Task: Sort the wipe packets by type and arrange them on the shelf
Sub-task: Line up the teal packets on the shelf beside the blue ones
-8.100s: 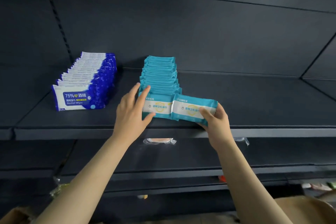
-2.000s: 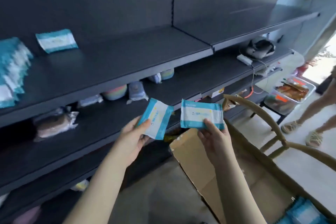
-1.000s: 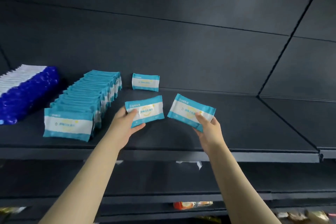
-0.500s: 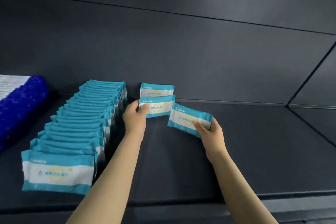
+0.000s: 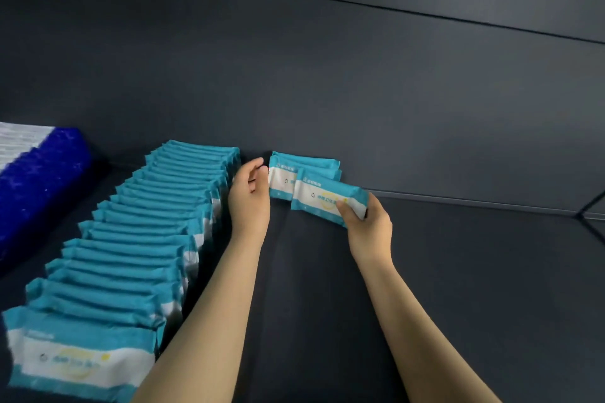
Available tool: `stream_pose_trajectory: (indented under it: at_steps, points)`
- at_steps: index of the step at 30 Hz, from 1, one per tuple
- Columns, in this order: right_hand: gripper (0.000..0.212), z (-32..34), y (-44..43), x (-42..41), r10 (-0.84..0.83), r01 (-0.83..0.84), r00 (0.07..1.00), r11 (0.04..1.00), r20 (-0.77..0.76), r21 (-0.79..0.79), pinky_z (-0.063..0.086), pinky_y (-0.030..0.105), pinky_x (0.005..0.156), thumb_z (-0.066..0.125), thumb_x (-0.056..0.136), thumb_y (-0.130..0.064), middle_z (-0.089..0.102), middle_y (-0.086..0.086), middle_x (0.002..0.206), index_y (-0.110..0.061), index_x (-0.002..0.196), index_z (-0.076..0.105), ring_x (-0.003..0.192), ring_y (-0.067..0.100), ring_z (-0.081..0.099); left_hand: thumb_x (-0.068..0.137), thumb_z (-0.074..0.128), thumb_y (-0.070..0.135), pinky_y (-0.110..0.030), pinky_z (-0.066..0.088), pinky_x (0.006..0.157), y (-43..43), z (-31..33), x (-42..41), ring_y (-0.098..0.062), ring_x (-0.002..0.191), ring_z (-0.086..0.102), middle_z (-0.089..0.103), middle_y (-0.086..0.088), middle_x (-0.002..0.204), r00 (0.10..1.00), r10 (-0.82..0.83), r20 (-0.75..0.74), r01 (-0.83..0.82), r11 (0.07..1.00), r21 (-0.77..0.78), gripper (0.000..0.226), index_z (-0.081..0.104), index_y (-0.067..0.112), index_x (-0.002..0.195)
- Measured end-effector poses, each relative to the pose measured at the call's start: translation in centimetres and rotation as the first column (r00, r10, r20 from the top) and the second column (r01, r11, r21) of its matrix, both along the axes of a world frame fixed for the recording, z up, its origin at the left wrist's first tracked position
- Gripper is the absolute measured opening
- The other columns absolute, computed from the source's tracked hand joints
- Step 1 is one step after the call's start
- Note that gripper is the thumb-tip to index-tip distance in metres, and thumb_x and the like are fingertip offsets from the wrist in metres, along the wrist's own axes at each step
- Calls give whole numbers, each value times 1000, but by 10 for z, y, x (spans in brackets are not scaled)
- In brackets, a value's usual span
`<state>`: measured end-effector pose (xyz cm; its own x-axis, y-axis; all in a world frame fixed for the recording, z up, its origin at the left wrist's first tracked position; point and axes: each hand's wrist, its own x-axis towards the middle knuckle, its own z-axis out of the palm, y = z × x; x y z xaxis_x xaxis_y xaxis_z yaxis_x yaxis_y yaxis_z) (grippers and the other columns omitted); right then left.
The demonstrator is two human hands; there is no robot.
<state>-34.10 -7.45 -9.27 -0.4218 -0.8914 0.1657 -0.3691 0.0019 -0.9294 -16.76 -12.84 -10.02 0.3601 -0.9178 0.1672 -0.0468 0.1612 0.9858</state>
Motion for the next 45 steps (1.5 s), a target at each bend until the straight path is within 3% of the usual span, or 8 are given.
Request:
stream_pose_trajectory:
  at_steps: [4, 11, 18, 23, 30, 35, 39, 45]
  points:
    - [13, -5, -25, 9, 47, -49, 997, 998, -64, -31, 51, 27, 82, 71, 90, -27, 64, -4, 105, -26, 99, 61, 96, 12, 61, 101, 50, 36, -30, 49, 99, 2, 1, -2, -6, 107, 61, 65, 14, 110, 999, -33, 20, 33, 999, 27, 15, 60, 32, 112]
    - [27, -10, -46, 19, 50, -51, 998, 997, -25, -60, 50, 21, 69, 77, 86, -26, 65, -1, 94, -33, 90, 51, 83, 15, 62, 89, 71, 20, -7, 39, 86, 5, -4, 0, -2, 112, 51, 51, 12, 125, 956, -92, 278, 85, 996, 37, 60, 43, 24, 142]
    - [23, -15, -52, 17, 77, -88, 989, 992, -129, -85, 51, 27, 81, 70, 91, -18, 61, -6, 106, -19, 110, 56, 96, 13, 57, 86, 70, 6, -33, 48, 100, -6, -9, -3, -10, 116, 54, 57, 7, 129, 900, -23, 435, 32, 999, -14, 53, 51, 24, 133]
    - [33, -19, -54, 16, 34, -51, 982, 995, -188, -90, 46, 31, 89, 71, 89, -14, 58, -7, 111, -18, 117, 55, 105, 13, 47, 87, 72, 11, -29, 45, 95, -5, -4, -8, -13, 113, 54, 59, 3, 125, 882, 40, 469, -44, 999, -1, 53, 50, 22, 134]
    - [37, 1, -5, -5, -53, 68, 981, 995, 184, -77, 48, 29, 98, 74, 88, -18, 62, -6, 118, -24, 120, 57, 112, 13, 58, 92, 66, 18, -43, 47, 104, 26, 1, -13, -22, 123, 53, 54, -5, 136, 891, 141, 432, -128, 990, -58, 56, 43, 14, 142]
    - [28, 33, 81, -21, -129, 195, 894, 974, 429, -113, 47, 31, 100, 61, 98, -31, 63, -10, 125, -28, 126, 60, 114, 3, 58, 96, 59, 20, -34, 44, 107, 96, 12, -35, -15, 129, 50, 47, 3, 146, 937, -240, 254, 247, 969, 5, 57, 38, 22, 149]
    - [29, 37, 177, -23, -219, 306, 837, 947, 501, -96, 48, 34, 95, 56, 100, -36, 59, -10, 134, -34, 128, 60, 127, 11, 54, 97, 60, 27, -9, 42, 92, 173, 19, -29, -1, 124, 51, 46, 17, 144, 793, -602, 98, 596, 799, 82, 51, 41, 33, 144]
    - [28, 20, 315, -9, -397, 526, 755, 841, 521, -122, 45, 38, 104, 51, 101, -39, 57, -8, 138, -35, 129, 58, 129, 16, 52, 97, 58, 35, -37, 44, 109, 253, 29, -21, 13, 116, 53, 53, 19, 139, 586, -809, -45, 810, 583, 58, 43, 47, 39, 138]
